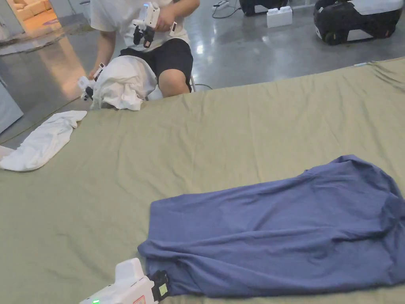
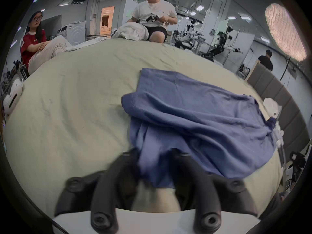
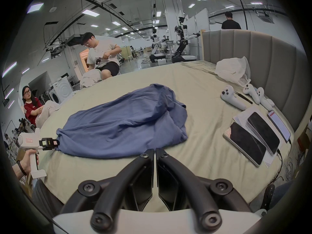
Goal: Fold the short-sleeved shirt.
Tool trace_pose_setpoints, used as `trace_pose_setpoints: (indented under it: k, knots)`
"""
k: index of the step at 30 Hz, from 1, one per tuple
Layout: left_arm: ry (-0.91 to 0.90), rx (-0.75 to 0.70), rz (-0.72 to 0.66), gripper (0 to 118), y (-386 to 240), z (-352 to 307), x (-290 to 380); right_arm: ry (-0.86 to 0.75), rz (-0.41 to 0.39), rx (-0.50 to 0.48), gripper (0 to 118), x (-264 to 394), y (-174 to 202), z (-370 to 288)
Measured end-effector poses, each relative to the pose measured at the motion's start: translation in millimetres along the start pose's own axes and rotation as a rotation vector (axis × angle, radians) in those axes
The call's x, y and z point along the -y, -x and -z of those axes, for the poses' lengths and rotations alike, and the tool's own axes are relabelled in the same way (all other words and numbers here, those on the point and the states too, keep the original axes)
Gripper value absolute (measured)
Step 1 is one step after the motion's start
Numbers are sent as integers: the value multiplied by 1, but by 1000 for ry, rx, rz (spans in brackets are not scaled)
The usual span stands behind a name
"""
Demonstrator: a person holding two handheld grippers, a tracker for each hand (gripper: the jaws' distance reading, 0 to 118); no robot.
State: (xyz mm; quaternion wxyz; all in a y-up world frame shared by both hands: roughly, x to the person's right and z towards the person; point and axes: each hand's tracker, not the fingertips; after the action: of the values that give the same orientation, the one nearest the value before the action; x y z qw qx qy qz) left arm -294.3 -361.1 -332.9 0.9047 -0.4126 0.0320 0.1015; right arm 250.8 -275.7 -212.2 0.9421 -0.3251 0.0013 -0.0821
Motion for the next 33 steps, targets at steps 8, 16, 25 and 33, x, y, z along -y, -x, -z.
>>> trace_pose_setpoints:
  k: [8,16,25,33]
  knots:
    - [32,-21,47,3,-16,7,-3,32,49,21,75,-29,-21,61]
    - [50,-18,56,4,-15,6,-6,264,58,141,59,-28,-25,167]
    - [31,67,13,1,4,-42,-13,161,46,134,10,-34,-2,110]
    - [91,135,43,1,36,-126,45,201,52,157,10,16,-15,12]
